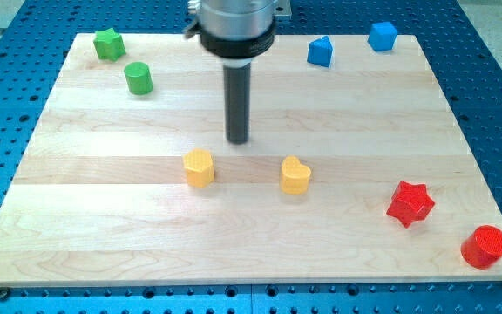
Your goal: Put the hexagon at the bottom left corner of the board
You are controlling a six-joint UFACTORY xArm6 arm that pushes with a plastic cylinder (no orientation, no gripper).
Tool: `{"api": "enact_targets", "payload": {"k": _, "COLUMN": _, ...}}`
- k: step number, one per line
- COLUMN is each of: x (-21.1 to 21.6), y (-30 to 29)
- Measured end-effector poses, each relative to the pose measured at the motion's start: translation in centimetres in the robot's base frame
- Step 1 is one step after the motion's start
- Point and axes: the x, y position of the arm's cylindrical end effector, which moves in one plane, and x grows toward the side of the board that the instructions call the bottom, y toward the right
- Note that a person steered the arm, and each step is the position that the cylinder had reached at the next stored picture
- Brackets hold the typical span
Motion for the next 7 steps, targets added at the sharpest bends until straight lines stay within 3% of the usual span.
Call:
{"api": "enact_targets", "payload": {"k": 1, "x": 2.0, "y": -0.5}}
{"api": "enact_targets", "payload": {"k": 2, "x": 6.1, "y": -5.2}}
{"api": "enact_targets", "payload": {"k": 3, "x": 7.3, "y": -10.2}}
{"api": "enact_targets", "payload": {"k": 4, "x": 7.0, "y": -4.9}}
{"api": "enact_targets", "payload": {"k": 5, "x": 8.8, "y": -5.0}}
{"api": "enact_targets", "payload": {"k": 6, "x": 11.1, "y": -12.7}}
{"api": "enact_targets", "payload": {"k": 7, "x": 10.5, "y": -14.3}}
